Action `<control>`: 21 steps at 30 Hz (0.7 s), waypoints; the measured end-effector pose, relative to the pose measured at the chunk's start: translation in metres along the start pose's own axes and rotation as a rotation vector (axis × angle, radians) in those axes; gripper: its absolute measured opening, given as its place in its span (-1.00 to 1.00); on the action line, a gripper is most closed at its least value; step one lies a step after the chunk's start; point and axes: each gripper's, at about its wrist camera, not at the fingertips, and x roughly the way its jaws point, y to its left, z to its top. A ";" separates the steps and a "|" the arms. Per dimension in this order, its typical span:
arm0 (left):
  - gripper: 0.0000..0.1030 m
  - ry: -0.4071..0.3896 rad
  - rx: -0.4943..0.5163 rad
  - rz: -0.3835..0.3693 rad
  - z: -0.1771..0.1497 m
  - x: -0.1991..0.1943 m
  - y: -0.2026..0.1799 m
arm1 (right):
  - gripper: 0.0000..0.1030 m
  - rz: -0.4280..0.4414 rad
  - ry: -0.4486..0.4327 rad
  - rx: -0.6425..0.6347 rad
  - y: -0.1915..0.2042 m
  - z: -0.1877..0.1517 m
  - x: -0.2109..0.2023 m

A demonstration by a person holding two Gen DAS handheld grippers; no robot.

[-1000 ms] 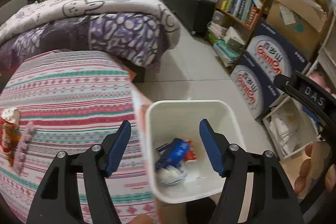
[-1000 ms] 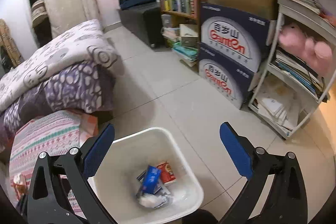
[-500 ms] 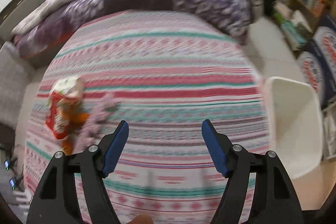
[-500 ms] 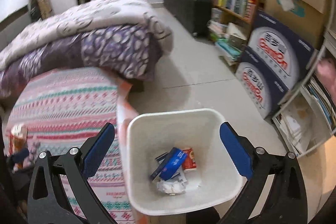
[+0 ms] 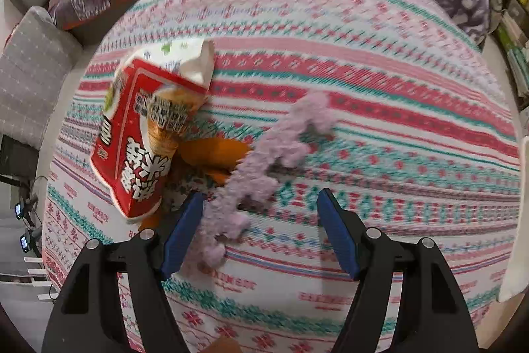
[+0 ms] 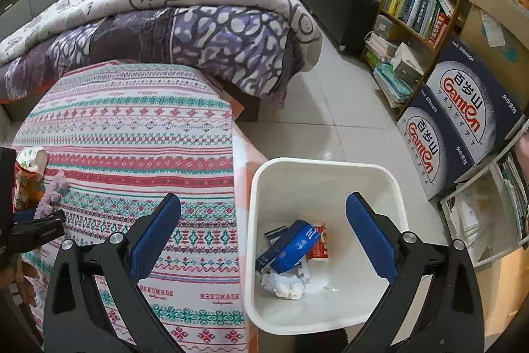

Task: Collect trash
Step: 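Grasp the pink fuzzy strip on the cloth with the left tool, then grasp the red snack bag with the right tool while the left tool holds the pink strip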

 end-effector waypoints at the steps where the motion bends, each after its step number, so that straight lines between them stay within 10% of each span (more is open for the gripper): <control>1: 0.35 0.001 -0.008 -0.019 0.001 0.001 0.001 | 0.86 0.003 0.007 0.001 0.001 0.000 0.002; 7: -0.52 0.011 0.014 -0.111 -0.013 -0.006 0.007 | 0.86 0.026 0.051 0.013 0.008 -0.001 0.012; 16: -0.53 -0.150 -0.116 -0.347 -0.028 -0.087 0.064 | 0.86 0.105 0.070 -0.015 0.037 -0.008 0.016; 21: -0.53 -0.324 -0.209 -0.347 -0.029 -0.148 0.115 | 0.86 0.176 0.082 -0.034 0.078 -0.014 0.007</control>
